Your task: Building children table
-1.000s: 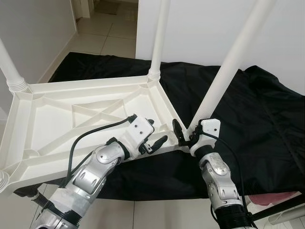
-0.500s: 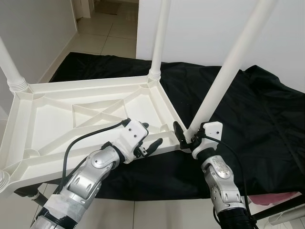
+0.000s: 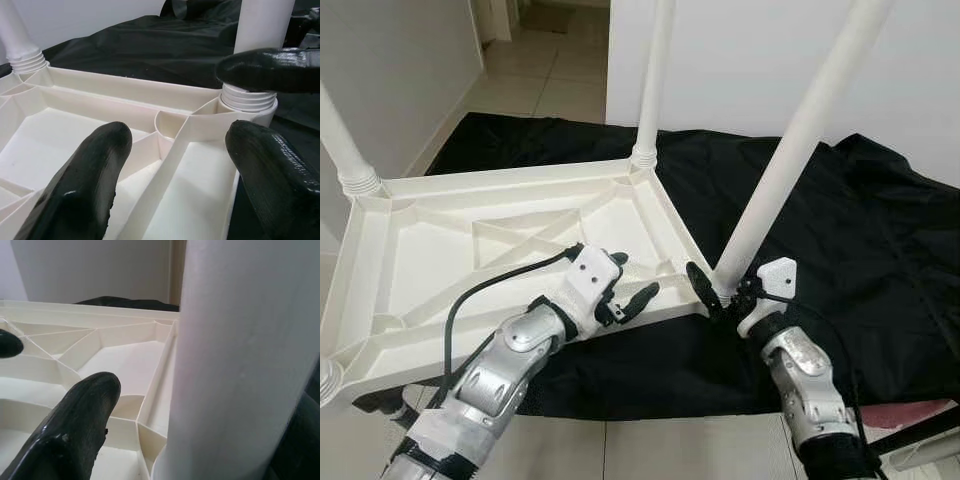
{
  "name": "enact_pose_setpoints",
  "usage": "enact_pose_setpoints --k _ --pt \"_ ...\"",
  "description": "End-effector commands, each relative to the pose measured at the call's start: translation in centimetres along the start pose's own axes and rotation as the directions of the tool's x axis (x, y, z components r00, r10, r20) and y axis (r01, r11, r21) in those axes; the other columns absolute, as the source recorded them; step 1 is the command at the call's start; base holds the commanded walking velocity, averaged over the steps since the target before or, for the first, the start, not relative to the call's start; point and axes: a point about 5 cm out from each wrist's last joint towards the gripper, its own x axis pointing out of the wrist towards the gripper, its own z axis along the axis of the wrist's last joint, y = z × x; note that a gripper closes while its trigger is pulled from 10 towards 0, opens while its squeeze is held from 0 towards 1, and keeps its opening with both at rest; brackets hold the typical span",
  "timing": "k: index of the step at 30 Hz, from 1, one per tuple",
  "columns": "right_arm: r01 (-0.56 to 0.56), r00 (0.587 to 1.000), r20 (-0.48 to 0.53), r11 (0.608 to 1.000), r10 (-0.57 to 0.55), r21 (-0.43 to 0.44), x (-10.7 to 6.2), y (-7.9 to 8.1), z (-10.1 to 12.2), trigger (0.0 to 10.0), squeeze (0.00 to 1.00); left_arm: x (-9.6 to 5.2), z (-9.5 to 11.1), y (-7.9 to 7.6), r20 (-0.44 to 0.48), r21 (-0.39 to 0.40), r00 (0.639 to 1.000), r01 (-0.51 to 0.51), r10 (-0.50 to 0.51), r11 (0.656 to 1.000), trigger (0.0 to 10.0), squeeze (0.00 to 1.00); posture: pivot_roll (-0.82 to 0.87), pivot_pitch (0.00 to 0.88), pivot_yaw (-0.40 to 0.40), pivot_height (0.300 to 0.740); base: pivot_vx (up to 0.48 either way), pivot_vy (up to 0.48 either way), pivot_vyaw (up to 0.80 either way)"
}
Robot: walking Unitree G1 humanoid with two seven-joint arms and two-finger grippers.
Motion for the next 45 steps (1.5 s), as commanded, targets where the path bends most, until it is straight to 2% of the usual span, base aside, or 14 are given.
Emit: enact_pose_setpoints --k 1,5,6,8,9,20,21,23,24,33,34,39,42,45 --pt "-0.018 1.0 0.0 1.0 0.018 -0.003 0.0 -0.2 0.0 10.0 0.0 0.0 0.0 -1.3 -0.002 0.006 0.98 0.198 -0.198 0.98 10.0 0.0 0.04 0.0 -0.061 0.74 0.0 0.0 0.0" --pt "-0.051 0.999 -0.02 0.998 0.051 -0.02 0.4 -0.7 0.0 9.5 0.0 0.1 -0.2 -1.8 -0.01 0.032 0.976 0.216 -0.216 0.976 10.0 0.0 0.04 0.0 -0.07 0.74 0.0 0.0 0.0" --pt "-0.063 0.998 -0.029 0.998 0.062 -0.024 0.5 -0.9 0.0 4.7 0.0 0.2 -0.3 -2.0 -0.013 0.04 0.975 0.222 -0.221 0.974 10.0 0.0 0.04 0.0 -0.072 0.74 0.0 0.0 0.0" --pt "-0.076 0.996 -0.042 0.997 0.075 -0.026 0.6 -1.1 -0.2 4.7 0.0 0.3 -0.4 -2.2 -0.014 0.046 0.974 0.226 -0.225 0.973 10.0 0.0 0.04 0.0 -0.075 0.74 0.0 0.0 0.0" --pt "-0.091 0.994 -0.065 0.995 0.089 -0.029 0.6 -1.4 -0.6 0.0 0.0 0.5 -0.3 -2.4 -0.01 0.044 0.973 0.232 -0.232 0.972 10.0 0.0 0.04 0.0 -0.082 0.74 0.0 0.0 0.0" --pt "-0.094 0.989 -0.116 0.996 0.095 0.014 -0.2 -1.6 -1.9 0.0 0.0 1.0 0.1 -2.4 0.002 0.052 0.975 0.223 -0.224 0.973 10.0 0.0 0.04 0.0 -0.091 0.74 0.0 0.0 0.0" --pt "-0.093 0.989 -0.116 0.996 0.095 0.016 -0.3 -1.6 -1.9 2.4 0.0 1.0 0.1 -2.4 0.003 0.055 0.975 0.222 -0.223 0.973 10.0 0.0 0.04 0.0 -0.091 0.74 0.0 0.0 0.0" --pt "-0.091 0.989 -0.116 0.996 0.093 0.022 -0.3 -1.6 -2.0 2.4 0.0 1.1 0.1 -2.3 0.004 0.056 0.975 0.221 -0.221 0.974 10.0 0.0 0.04 0.0 -0.088 0.74 0.0 0.0 0.0" --pt "-0.08 0.99 -0.114 0.996 0.083 0.031 -0.3 -1.6 -2.1 10.0 0.0 1.1 0.1 -2.3 0.005 0.057 0.975 0.22 -0.221 0.974 10.0 0.0 0.04 0.0 -0.087 0.74 0.0 0.0 0.0" --pt "0.107 0.989 -0.109 0.994 -0.104 0.026 0.0 -1.6 -1.9 10.0 0.0 1.3 0.4 -1.5 0.008 0.065 0.981 0.194 -0.195 0.979 10.0 0.0 0.04 0.0 -0.082 0.74 0.0 0.0 0.0" --pt "0.201 0.975 -0.106 0.979 -0.198 0.021 0.0 -1.7 -1.8 10.0 0.0 1.2 0.4 -1.2 0.003 0.07 0.982 0.186 -0.186 0.98 10.0 0.0 0.04 0.0 -0.082 0.74 0.0 0.0 0.0" --pt "0.359 0.928 -0.128 0.932 -0.35 0.055 -0.2 -0.5 -1.9 10.0 0.0 1.0 0.3 -0.8 0.002 0.065 0.986 0.163 -0.164 0.984 10.0 0.0 0.04 0.0 -0.088 0.74 0.0 0.0 0.0" --pt "0.384 0.917 -0.132 0.922 -0.375 0.047 -0.2 -0.4 -1.9 10.0 0.0 1.0 0.3 -0.7 0.002 0.064 0.987 0.162 -0.163 0.985 10.0 0.0 0.04 0.0 -0.088 0.74 0.0 0.0 0.0" --pt "0.526 0.845 -0.141 0.849 -0.516 0.043 0.0 0.5 -1.8 10.0 0.0 1.1 0.4 -0.9 0.006 0.06 0.986 0.166 -0.167 0.984 10.0 0.0 0.05 0.0 -0.095 0.74 0.0 0.0 0.0"
